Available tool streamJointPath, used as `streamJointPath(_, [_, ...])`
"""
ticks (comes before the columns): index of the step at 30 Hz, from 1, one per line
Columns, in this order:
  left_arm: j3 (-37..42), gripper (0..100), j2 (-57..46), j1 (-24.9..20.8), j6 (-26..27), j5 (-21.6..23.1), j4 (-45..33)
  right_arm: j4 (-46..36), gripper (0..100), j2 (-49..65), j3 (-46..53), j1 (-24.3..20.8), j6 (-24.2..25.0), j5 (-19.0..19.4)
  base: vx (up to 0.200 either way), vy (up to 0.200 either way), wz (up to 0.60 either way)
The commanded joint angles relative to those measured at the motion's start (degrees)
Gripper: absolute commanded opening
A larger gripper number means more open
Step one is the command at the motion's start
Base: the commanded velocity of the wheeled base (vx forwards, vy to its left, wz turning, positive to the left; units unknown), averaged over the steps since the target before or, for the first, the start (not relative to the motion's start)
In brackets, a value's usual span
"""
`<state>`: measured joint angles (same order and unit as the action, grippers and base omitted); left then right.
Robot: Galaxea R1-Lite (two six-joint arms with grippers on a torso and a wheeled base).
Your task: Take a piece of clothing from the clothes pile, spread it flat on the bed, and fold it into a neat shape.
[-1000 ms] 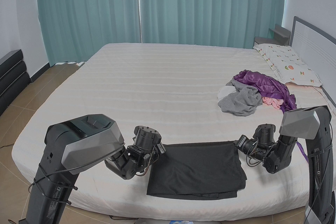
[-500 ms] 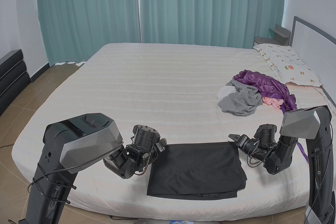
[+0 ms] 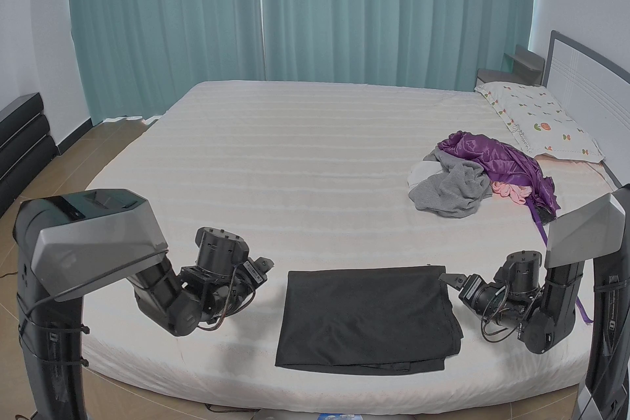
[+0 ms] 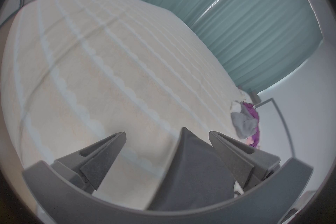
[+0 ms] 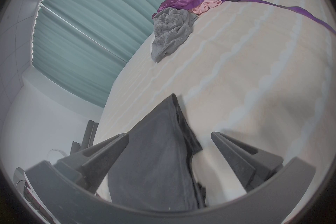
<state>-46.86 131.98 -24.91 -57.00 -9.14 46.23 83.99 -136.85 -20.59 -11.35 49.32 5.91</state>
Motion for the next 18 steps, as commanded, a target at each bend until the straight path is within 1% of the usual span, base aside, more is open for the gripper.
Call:
streamJointPath(1, [7.4,100,-5.9,0.8,-5.5,4.7,4.1,5.7,100,0.0,7.3,-1.9,2.3,0.5,0.0,0.0,0.0])
streamJointPath(6, [8.7,100,-5.9,0.9,-5.6,5.8,4.4,5.8,100,-1.1,7.8,-2.4,2.7,0.9,0.0,0.0,0.0])
streamJointPath(15, [9.9,100,-5.6,1.1,-5.6,5.9,4.7,5.8,100,-1.7,8.6,-2.8,2.8,0.9,-0.2,0.0,0.0])
streamJointPath(18, [9.7,100,-4.5,1.2,-5.5,5.9,4.7,5.8,100,-2.1,8.6,-3.2,2.6,0.9,0.0,0.0,0.0])
